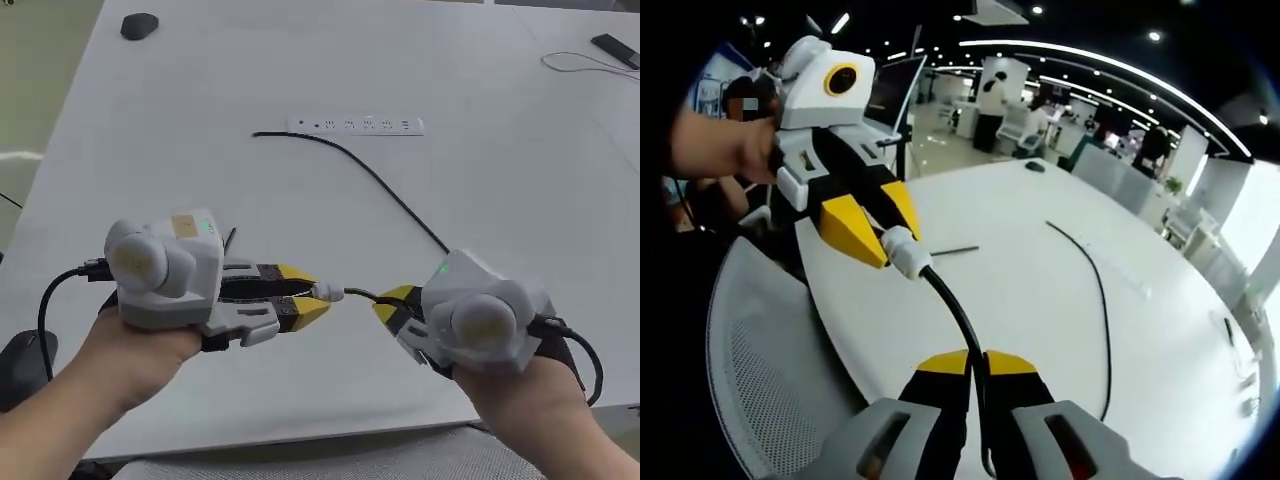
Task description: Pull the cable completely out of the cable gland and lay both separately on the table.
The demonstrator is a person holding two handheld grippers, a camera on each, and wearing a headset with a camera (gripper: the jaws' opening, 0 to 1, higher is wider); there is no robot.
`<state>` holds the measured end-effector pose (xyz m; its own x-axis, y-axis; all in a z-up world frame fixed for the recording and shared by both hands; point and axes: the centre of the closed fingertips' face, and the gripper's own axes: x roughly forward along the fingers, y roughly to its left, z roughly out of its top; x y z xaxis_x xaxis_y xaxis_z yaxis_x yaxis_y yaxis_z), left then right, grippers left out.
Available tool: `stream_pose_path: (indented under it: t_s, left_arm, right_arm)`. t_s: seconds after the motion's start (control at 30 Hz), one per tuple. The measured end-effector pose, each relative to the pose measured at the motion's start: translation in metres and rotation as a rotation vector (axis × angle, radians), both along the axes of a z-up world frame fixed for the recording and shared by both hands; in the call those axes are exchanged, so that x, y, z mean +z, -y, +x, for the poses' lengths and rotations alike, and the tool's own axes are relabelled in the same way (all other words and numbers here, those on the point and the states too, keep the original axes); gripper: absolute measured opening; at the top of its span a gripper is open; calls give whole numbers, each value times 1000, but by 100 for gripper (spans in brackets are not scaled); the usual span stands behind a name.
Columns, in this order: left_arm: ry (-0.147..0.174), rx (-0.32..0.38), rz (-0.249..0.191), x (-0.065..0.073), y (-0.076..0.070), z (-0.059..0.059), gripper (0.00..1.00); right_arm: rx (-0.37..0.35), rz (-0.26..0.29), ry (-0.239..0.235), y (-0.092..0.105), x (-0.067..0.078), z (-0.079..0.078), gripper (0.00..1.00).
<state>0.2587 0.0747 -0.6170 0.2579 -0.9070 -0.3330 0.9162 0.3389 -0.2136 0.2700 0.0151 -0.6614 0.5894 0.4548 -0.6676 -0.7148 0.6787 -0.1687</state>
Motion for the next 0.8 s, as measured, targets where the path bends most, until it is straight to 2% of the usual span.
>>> stream_pose_path:
  t_s: [0.17, 0.27, 0.47, 0.53, 0.8]
  left_arm:
    - [0, 0, -3, 1, 1, -2, 15]
    - [-3, -1, 0, 0, 1, -3, 15]
    - [-5, -10, 8, -4, 3, -8, 15]
    - [-6, -15, 13, -5, 3, -10, 15]
    - [-15, -2, 3, -4, 1, -7, 15]
  right_arm:
    - [-89, 15, -36, 19, -12, 1, 0]
    - [-114, 8, -41, 29, -20, 2, 0]
    - [-162, 25, -74, 40, -34, -1, 0]
    - [-168, 40, -106, 38, -38, -4, 0]
    - [-149, 41, -76, 37, -33, -2, 0]
